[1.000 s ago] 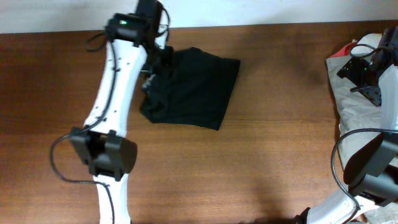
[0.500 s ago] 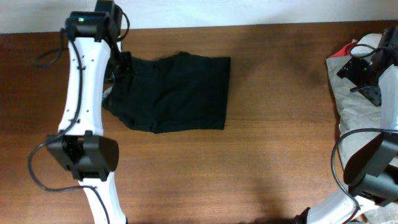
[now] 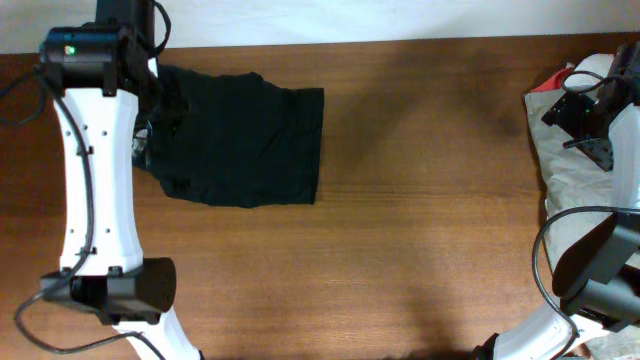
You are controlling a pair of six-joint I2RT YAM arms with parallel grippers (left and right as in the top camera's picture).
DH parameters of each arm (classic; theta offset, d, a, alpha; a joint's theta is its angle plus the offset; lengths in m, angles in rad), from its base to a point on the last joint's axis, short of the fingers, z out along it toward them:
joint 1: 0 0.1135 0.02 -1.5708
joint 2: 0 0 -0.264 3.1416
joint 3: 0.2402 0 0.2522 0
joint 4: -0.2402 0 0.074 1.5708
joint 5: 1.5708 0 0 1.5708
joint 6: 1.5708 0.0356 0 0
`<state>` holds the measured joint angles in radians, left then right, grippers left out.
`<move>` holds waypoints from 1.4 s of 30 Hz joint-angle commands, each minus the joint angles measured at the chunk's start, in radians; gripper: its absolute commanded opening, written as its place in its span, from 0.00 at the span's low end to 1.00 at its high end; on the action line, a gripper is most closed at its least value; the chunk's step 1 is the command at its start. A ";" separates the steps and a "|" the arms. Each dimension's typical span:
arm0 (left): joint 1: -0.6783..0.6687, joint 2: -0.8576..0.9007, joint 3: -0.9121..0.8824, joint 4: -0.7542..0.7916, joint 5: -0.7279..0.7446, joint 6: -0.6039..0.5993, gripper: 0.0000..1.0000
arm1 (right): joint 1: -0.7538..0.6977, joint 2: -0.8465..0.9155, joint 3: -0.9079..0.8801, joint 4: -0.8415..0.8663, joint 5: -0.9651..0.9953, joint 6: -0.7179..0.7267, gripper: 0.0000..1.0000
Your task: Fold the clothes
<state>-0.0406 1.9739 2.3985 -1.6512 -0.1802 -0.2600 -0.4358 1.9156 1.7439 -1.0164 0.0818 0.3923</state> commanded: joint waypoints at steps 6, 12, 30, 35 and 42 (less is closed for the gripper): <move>-0.115 0.182 0.021 0.217 -0.023 0.004 0.01 | 0.003 -0.012 0.012 0.000 0.009 0.005 0.99; -0.230 0.306 0.021 0.290 0.043 0.003 0.00 | 0.003 -0.012 0.012 0.000 0.009 0.005 0.99; -0.360 0.495 0.017 0.331 0.282 0.095 0.05 | 0.003 -0.012 0.012 0.000 0.009 0.005 0.99; -0.392 0.533 0.017 0.331 0.297 0.101 0.13 | 0.003 -0.012 0.012 0.000 0.009 0.005 0.99; -0.415 0.522 0.071 0.306 0.297 0.161 0.77 | 0.003 -0.012 0.012 0.000 0.009 0.005 0.99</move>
<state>-0.4637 2.4985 2.4012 -1.3224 0.1024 -0.1265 -0.4358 1.9152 1.7439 -1.0168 0.0822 0.3927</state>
